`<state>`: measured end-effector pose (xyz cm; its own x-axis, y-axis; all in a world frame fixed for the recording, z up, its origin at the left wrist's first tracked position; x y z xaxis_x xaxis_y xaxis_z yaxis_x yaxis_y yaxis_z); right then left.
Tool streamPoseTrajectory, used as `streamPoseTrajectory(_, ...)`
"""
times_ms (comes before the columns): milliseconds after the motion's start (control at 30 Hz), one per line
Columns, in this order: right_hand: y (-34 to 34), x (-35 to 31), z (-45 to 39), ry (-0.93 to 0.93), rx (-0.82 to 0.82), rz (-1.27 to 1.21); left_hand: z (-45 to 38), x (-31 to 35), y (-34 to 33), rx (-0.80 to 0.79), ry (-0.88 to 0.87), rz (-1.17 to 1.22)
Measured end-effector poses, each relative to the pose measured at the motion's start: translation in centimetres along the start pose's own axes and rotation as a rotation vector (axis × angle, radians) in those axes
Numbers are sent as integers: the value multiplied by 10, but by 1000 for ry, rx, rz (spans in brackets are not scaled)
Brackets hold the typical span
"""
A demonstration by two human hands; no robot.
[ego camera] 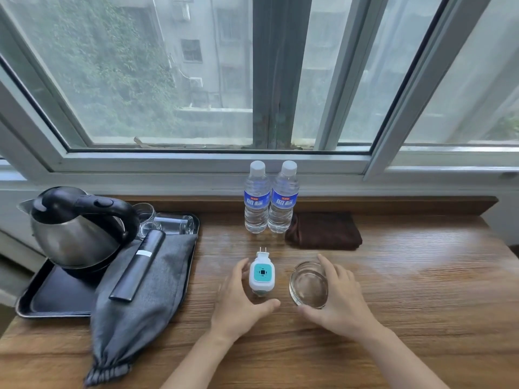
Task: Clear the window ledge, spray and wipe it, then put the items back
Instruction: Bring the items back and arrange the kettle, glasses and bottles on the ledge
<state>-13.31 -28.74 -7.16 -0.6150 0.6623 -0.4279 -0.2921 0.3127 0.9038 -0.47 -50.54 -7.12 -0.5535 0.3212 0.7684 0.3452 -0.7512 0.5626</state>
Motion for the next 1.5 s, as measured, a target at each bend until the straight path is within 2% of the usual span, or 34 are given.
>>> streamPoseTrajectory(133,2,-8,3,2,66,15,-4,1,0,119,4,15)
streamPoseTrajectory(333,-3,-9,7,-59,160,-82,-6,-7,8,199,12,85)
streamPoseTrajectory(467,-16,-32,-10,-12,131,-89,-19,-18,49,370,63,154)
streamPoseTrajectory(567,-24,-61,-36,45,90,-122,-41,-18,72,424,104,205)
streamPoseTrajectory(733,-32,-92,-74,31,111,-180,-79,-9,77,463,160,223)
streamPoseTrajectory(867,-32,-91,-86,13,203,-169,-104,-7,74,491,200,231)
streamPoseTrajectory(1200,-33,-82,-90,22,272,-147,-126,0,64,591,195,176)
streamPoseTrajectory(1367,-29,-76,-92,26,272,-238,-132,1,63,575,228,175)
streamPoseTrajectory(1500,-29,-71,-84,44,289,-230,-130,0,60,520,162,122)
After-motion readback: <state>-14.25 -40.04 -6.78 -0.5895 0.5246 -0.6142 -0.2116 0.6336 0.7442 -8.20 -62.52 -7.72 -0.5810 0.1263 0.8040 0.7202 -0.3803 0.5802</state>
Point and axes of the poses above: each hand's wrist, its own z-axis away from the middle knuckle, its own y-axis out of the back of the hand, x = y × z, the point moved 10 cm from there along -z, towards the middle knuckle, and after that the axes turned 11 degrees about y, right-handed, at the moved point
